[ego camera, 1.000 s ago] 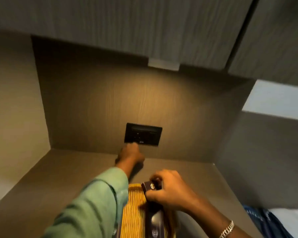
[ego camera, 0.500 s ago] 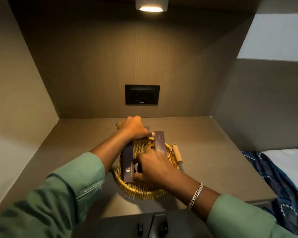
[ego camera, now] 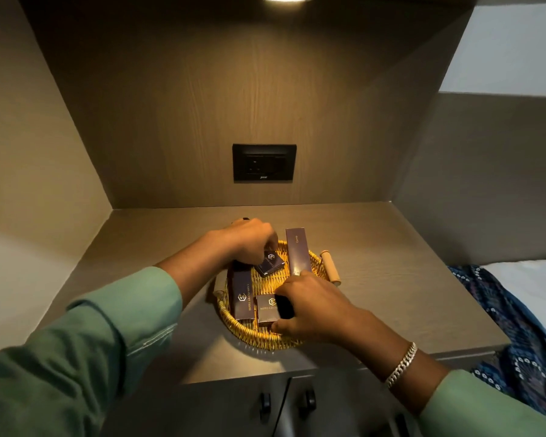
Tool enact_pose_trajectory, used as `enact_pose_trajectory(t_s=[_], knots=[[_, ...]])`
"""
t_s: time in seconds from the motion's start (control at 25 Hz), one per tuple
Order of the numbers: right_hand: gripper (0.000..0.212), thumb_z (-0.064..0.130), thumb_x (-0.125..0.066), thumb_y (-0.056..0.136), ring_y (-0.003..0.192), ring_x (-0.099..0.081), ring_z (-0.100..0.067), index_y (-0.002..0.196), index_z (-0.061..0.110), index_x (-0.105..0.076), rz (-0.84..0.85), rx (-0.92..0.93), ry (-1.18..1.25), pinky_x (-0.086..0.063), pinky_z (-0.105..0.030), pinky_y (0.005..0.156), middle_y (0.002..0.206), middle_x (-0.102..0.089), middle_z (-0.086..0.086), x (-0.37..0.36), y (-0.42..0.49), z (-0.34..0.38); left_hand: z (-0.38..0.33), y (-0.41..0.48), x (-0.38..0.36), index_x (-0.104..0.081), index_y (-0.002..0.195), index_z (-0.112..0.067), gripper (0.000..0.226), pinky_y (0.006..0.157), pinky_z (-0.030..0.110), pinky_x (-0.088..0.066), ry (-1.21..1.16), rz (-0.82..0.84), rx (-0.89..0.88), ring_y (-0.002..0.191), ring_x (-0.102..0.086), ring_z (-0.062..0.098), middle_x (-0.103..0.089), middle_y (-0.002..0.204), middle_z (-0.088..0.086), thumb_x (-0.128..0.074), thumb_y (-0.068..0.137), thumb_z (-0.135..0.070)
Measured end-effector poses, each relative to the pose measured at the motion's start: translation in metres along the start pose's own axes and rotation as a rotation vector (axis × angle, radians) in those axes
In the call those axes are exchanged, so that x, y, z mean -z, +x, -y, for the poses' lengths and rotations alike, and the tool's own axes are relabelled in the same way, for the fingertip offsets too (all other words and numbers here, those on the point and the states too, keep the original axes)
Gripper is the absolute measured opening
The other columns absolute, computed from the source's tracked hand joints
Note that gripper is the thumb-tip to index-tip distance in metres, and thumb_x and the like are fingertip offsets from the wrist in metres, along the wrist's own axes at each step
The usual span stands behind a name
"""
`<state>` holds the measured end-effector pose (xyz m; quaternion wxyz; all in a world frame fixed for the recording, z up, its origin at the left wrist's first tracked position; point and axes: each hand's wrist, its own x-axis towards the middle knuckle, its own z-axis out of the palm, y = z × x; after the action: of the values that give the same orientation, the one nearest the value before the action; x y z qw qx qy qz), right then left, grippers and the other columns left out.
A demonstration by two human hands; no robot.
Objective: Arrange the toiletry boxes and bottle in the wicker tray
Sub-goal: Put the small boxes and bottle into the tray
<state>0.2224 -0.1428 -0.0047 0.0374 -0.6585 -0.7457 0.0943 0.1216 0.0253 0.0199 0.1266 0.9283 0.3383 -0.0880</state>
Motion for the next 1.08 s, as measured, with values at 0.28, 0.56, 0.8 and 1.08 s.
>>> enact_pose_trajectory(t_s=[0.28,0.56,0.8,1.08], knots=[[0.039,0.039,-0.081,0.074,0.102,-0.053,-0.02,0.105,0.02,-0.069,0.053,0.023,0.058,-0.053,-0.038,0.076,0.105,-0.068,-0.002,0.01,-0.001,-0.012,-0.017,0.011,-0.002,-0.06,0.12,-0.015,0.055,0.079,0.039,-0.044,0.452,0.051,-0.168,0.105,-0.054,0.026,-0.059,0.113,0.007,-0.081,0.072,-0.032],[0.04,0.031,-0.083,0.074,0.1,-0.064,-0.018,0.109,0.015,-0.073,0.102,0.093,0.144,-0.057,-0.036,0.082,0.104,-0.073,-0.003,0.012,0.004,-0.023,-0.018,0.007,-0.005,-0.058,0.098,-0.018,0.066,0.086,0.044,-0.031,0.436,0.051,-0.109,0.097,-0.043,0.021,-0.056,0.103,0.004,-0.075,0.06,-0.069],[0.049,0.032,-0.085,0.071,0.097,-0.068,-0.015,0.115,0.015,-0.072,0.173,0.101,0.192,-0.057,-0.031,0.081,0.11,-0.074,-0.001,0.024,0.008,-0.029,-0.016,-0.007,0.004,-0.058,0.093,-0.023,0.062,0.09,0.045,-0.029,0.293,0.03,-0.047,0.103,-0.044,0.02,-0.058,0.104,0.0,-0.073,0.059,-0.073],[0.029,0.019,-0.075,0.084,0.086,-0.063,-0.001,0.112,0.017,-0.069,-0.178,-0.025,0.401,-0.045,-0.013,0.065,0.106,-0.072,-0.001,0.085,0.12,-0.052,0.028,-0.056,0.013,-0.06,0.102,-0.026,0.025,0.07,0.03,-0.039,-0.485,-0.859,0.211,0.089,-0.054,0.015,-0.055,0.088,-0.01,-0.072,0.082,-0.034]])
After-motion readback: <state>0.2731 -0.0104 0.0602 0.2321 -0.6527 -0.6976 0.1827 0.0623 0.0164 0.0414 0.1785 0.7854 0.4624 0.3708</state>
